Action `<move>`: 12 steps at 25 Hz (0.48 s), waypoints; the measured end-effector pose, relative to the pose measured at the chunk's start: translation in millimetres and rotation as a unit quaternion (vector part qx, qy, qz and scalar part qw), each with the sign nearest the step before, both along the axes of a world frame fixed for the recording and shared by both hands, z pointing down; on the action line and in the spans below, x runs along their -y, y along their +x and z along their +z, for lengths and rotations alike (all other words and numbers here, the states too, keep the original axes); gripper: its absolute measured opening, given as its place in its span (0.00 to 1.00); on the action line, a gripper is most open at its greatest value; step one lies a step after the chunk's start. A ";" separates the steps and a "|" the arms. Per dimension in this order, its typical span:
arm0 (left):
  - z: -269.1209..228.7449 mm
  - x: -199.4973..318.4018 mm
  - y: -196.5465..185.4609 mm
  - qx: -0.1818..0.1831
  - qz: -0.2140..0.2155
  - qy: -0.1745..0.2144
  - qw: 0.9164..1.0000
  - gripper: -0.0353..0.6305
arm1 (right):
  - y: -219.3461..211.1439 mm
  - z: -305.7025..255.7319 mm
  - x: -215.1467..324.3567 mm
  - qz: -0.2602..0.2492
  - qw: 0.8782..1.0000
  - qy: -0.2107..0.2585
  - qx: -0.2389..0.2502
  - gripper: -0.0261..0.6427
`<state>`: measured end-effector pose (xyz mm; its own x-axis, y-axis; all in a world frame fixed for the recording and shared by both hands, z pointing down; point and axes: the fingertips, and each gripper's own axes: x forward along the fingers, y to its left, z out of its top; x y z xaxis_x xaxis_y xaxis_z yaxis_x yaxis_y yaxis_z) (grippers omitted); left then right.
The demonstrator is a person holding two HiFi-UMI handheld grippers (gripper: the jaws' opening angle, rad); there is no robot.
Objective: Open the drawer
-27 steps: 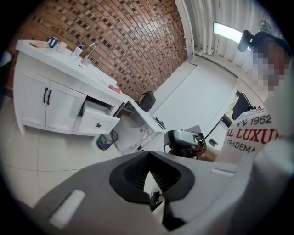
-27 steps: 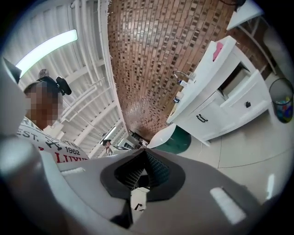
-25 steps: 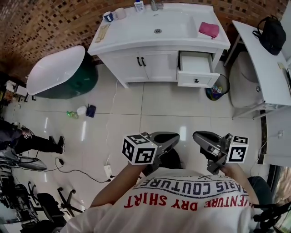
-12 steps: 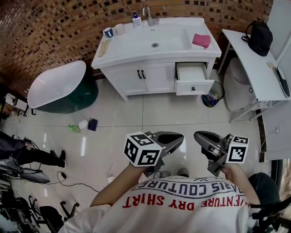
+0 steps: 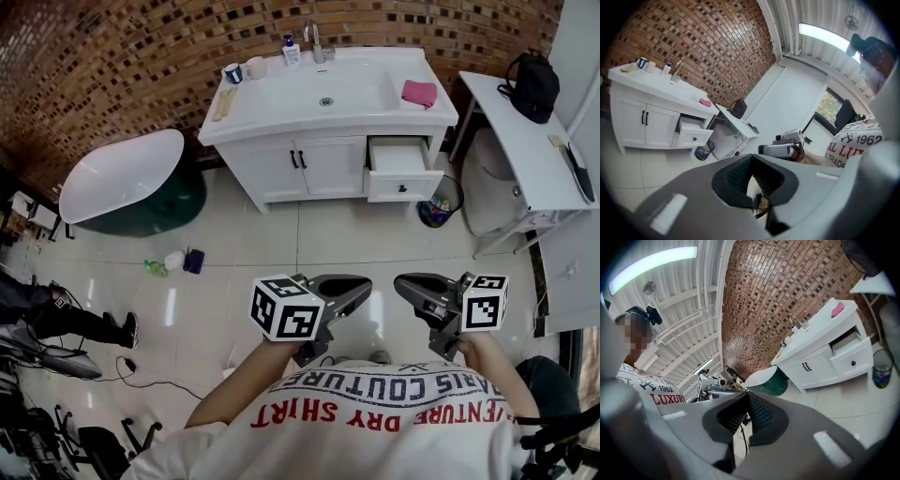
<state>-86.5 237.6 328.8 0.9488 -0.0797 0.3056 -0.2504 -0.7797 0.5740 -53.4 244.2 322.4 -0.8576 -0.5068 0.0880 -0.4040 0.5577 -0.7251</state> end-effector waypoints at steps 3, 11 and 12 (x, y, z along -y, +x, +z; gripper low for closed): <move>-3.2 -3.4 -9.4 -0.010 0.016 -0.001 1.000 0.03 | -8.2 3.1 -0.7 0.013 1.000 0.000 -0.013 0.05; -11.9 -14.8 -26.4 -0.018 0.002 0.000 1.000 0.03 | -34.3 11.2 -15.7 -0.024 0.999 -0.009 -0.020 0.05; -10.9 -17.3 -25.0 -0.018 0.002 0.001 1.000 0.03 | -33.8 11.1 -19.6 -0.026 0.999 -0.008 -0.021 0.05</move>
